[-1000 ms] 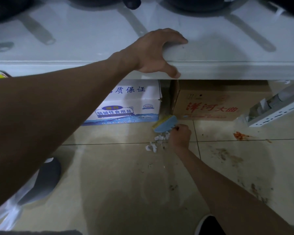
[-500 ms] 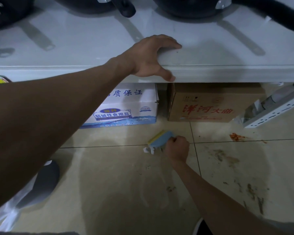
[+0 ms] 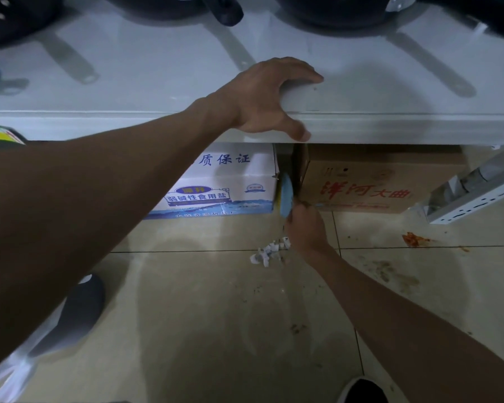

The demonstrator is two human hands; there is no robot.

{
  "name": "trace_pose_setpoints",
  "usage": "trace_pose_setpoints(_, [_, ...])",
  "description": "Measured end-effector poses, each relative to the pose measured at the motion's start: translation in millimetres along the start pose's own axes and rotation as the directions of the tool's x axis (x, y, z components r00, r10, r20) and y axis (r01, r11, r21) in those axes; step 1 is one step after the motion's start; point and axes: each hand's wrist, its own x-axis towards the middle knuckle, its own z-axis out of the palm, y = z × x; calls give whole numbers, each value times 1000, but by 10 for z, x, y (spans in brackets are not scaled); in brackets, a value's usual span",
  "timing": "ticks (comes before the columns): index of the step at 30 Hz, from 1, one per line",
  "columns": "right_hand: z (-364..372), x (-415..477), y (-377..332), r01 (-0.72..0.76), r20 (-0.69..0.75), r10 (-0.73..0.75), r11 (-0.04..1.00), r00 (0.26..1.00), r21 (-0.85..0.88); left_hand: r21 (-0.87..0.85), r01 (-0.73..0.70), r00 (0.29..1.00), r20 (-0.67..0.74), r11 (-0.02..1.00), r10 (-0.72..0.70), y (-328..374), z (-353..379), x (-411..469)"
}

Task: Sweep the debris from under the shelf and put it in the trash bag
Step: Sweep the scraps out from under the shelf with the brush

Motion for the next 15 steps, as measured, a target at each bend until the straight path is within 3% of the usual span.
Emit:
trace_pose_setpoints(5, [14, 180, -25, 35, 72, -28, 995, 997, -91, -20, 0, 1000, -1, 1000, 0, -15, 4, 4])
trace_pose_setpoints(15, [86, -54, 103, -60, 168, 93, 980, 981, -191, -3, -14, 1000, -4, 1000, 14, -11, 6, 10])
